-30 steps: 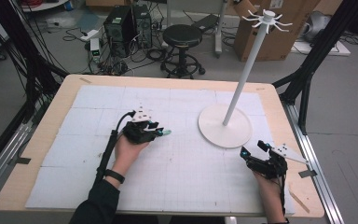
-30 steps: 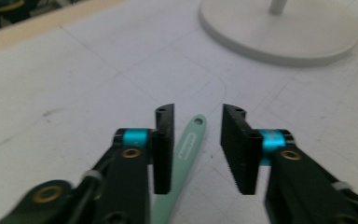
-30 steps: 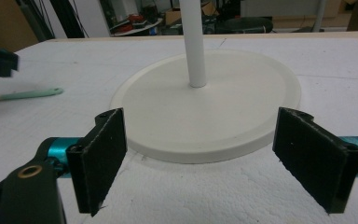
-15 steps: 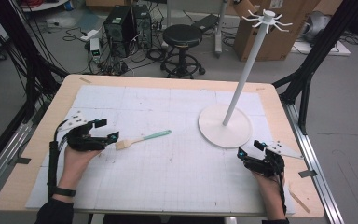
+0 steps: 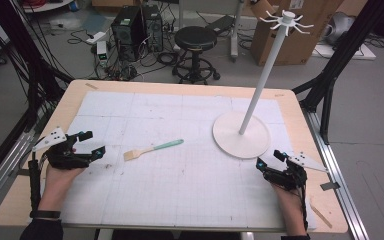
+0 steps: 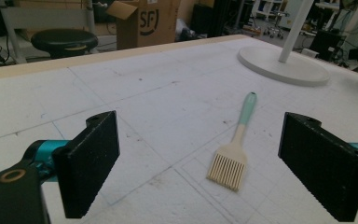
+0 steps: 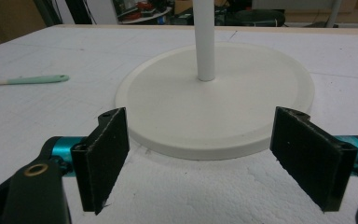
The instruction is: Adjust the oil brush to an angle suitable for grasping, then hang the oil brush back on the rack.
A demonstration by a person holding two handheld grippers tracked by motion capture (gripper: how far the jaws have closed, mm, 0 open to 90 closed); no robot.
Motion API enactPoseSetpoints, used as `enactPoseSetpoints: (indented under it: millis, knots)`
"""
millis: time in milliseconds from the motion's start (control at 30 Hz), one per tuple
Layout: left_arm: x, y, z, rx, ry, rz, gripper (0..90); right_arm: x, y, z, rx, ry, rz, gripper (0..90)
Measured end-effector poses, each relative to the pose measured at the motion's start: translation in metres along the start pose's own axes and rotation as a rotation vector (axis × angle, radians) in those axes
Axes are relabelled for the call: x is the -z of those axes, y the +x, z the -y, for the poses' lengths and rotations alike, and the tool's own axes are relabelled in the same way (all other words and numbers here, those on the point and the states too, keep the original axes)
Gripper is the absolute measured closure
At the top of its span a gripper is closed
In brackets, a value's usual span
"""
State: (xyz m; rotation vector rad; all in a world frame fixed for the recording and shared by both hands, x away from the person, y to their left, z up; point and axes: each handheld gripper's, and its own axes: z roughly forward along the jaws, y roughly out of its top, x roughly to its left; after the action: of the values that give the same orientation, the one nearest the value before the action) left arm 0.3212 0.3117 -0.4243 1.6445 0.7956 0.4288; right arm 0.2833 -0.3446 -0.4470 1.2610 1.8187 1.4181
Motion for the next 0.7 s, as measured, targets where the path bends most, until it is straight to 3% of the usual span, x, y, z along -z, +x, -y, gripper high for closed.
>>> enactPoseSetpoints:
  millis: [167, 333, 433, 600, 700]
  knots:
    - [-0.002, 0.0, 0.0013, 0.017, 0.026, -0.005, 12.1, 0.0, -0.0004, 0.0, -0.004, -0.001, 0.004, 18.8]
    - [-0.0028, 0.0019, 0.0014, 0.075, 0.004, -0.004, 12.3, 0.0003, -0.0013, 0.0002, -0.015, -0.004, 0.01, 18.8]
    - [-0.0027, 0.003, 0.0017, 0.097, 0.004, 0.004, 19.9, 0.0004, -0.0017, 0.0001, -0.021, -0.004, 0.01, 18.8]
    - [-0.0048, -0.0032, -0.0005, 0.096, -0.021, 0.078, 33.4, 0.0, -0.0014, 0.0001, -0.017, -0.004, 0.008, 18.8]
    - [-0.0074, -0.0053, -0.0024, 0.128, -0.026, 0.103, 27.2, 0.0004, -0.0009, 0.0002, -0.017, -0.001, 0.008, 18.8]
